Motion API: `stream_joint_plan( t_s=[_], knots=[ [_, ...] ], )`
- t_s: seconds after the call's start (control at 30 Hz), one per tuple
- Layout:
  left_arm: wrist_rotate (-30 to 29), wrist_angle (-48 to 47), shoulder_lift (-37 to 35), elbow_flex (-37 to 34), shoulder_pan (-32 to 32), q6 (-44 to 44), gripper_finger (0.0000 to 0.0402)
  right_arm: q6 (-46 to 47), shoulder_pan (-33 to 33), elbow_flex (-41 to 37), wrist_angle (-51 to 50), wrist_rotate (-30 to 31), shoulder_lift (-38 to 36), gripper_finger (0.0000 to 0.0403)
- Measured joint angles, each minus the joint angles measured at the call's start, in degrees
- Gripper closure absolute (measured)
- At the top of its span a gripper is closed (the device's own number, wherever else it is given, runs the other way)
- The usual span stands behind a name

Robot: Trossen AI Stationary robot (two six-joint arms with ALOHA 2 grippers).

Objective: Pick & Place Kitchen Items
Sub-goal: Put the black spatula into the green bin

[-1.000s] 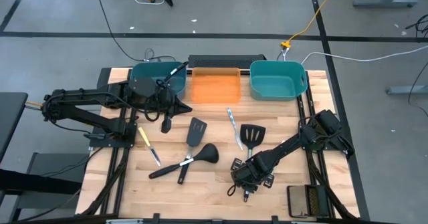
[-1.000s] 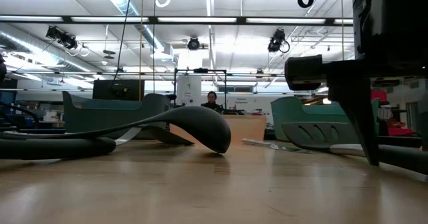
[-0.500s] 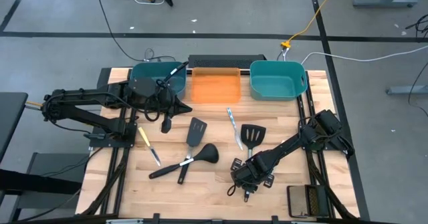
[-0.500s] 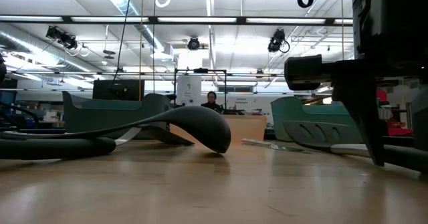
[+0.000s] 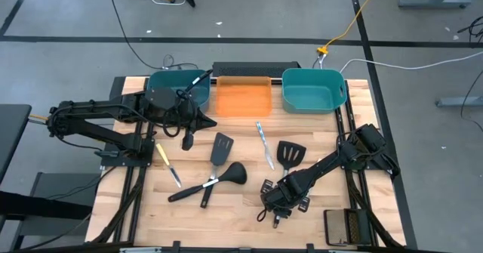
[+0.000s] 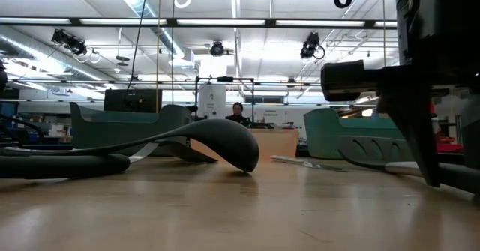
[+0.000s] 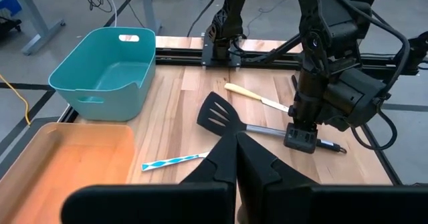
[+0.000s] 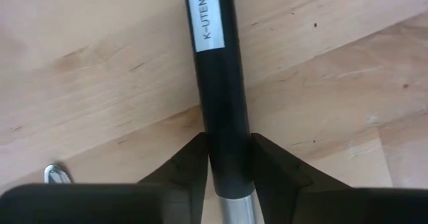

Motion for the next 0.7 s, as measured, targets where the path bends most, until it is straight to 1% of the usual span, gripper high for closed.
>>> stream_joint_plan(
  t_s=[0.7],
  knots=[
    [0.0, 0.0, 0.0, 0.0, 0.0, -0.3, 0.0398, -0.2, 0.0, 0.0, 0.0, -0.6, 0.0, 0.0311]
  ],
)
